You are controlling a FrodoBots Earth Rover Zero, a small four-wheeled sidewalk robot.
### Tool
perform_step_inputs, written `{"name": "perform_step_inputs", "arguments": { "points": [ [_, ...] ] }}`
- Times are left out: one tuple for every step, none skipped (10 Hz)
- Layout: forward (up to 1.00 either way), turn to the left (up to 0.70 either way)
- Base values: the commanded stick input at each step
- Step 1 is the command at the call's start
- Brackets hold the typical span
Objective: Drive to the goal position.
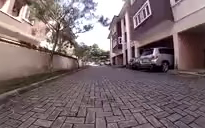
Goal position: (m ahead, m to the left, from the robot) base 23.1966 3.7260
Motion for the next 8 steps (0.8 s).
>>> {"name": "perform_step_inputs", "arguments": {
  "points": [
    [0.69, 0.03],
    [0.69, 0.03],
    [0.69, 0.03],
    [0.69, 0.03],
    [0.69, 0.03],
    [0.69, 0.03],
    [0.69, 0.03],
    [0.69, 0.03]
  ]
}}
